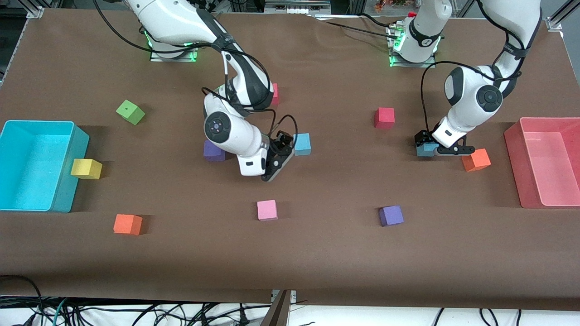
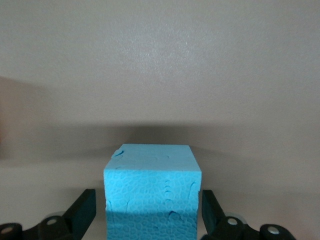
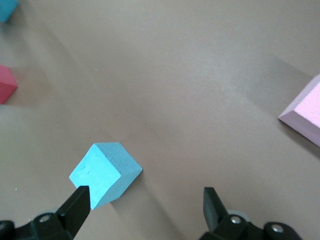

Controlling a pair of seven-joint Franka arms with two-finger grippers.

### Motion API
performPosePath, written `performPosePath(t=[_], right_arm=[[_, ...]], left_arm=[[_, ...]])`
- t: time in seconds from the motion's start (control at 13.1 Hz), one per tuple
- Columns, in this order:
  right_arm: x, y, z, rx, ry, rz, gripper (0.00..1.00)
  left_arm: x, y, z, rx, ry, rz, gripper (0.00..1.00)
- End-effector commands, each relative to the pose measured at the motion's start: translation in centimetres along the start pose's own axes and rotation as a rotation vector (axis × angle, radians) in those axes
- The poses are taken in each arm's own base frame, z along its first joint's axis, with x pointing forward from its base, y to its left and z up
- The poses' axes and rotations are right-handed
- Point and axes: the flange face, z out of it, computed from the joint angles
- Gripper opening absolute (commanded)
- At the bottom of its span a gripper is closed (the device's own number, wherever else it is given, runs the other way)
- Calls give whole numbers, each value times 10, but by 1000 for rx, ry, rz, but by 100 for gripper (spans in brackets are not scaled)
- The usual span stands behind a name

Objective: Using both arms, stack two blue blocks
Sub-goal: 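Carry the second light blue cube with the left gripper over the placed cube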

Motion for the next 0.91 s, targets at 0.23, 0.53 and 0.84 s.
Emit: performPosePath(t=[0.23, 0.53, 0.84], right_arm=[[-65, 8, 28, 96, 185, -145, 100], [-88, 22, 62, 238, 326, -296, 100], [-98, 30, 72, 274, 329, -337, 100]], left_arm=[[9, 6, -15, 3, 44, 32, 0], [25, 45, -111, -32, 118, 80, 0], [30, 194, -186, -105, 80, -20, 0]])
